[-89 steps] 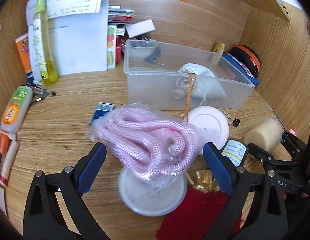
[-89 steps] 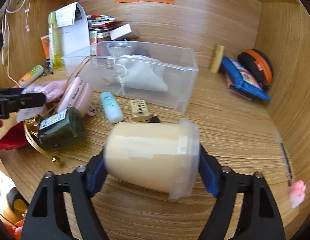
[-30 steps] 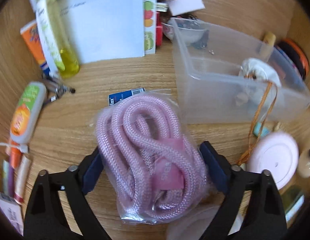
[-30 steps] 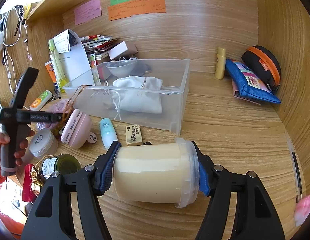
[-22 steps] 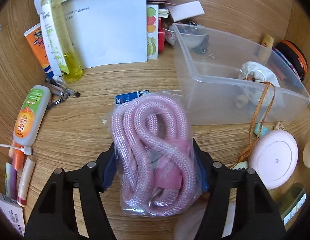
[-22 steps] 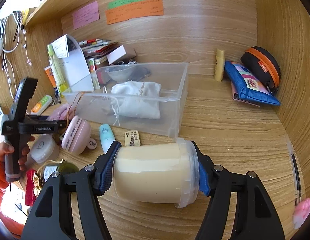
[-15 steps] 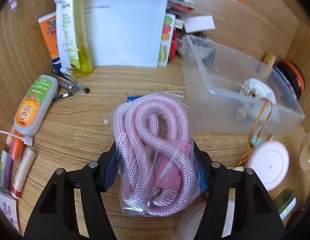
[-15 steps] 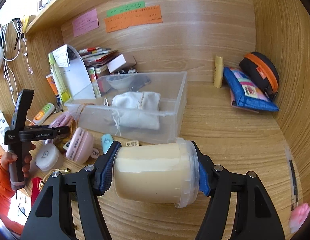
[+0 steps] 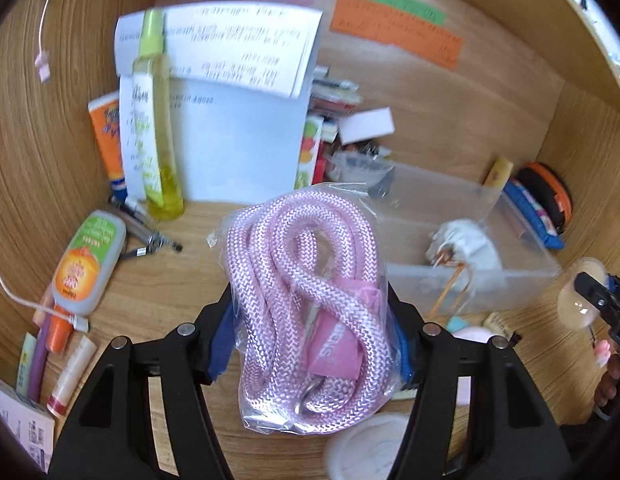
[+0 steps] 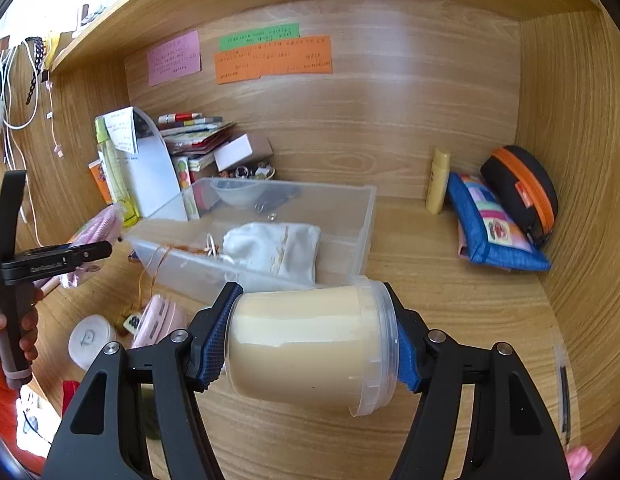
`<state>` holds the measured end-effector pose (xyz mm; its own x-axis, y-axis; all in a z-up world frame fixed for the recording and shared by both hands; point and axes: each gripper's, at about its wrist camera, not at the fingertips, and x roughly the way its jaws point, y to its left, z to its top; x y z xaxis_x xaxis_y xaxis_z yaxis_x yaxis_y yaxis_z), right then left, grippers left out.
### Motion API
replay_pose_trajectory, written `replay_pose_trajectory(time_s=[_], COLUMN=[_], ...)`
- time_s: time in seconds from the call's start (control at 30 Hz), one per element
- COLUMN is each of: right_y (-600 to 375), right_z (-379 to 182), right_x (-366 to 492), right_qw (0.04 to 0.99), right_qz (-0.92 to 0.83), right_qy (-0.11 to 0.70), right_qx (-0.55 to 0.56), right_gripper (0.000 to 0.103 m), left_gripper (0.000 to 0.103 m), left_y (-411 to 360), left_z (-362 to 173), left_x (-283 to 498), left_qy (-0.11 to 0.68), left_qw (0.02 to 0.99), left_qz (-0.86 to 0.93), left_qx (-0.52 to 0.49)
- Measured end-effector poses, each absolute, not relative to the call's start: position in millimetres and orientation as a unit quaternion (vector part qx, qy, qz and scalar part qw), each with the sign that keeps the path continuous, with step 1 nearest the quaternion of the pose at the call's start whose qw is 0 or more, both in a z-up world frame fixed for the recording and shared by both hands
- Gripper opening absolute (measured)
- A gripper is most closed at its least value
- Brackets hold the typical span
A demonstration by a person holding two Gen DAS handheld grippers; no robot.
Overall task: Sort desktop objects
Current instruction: 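Carry the pink rope bag and beige jar over the clear box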
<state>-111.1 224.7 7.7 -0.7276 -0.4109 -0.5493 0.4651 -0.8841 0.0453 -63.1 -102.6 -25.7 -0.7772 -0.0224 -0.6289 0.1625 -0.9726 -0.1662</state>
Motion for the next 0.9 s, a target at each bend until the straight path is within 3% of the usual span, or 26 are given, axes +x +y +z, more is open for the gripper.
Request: replay_pose_trajectory(time_s=[0.9], right_y=[173], right_z=[46], right_x=[-186], right_qw=[0.281], right_qz=[-0.92], right_qy=[0.067], right_qx=[0.267], right_gripper=[0.063], left_gripper=[0.062], left_y=[-74], left_z=[14], left_x=[-113], left_qy=[0.101], left_qw=[-0.015], left_qz=[-0.951], left_qx=[0.291])
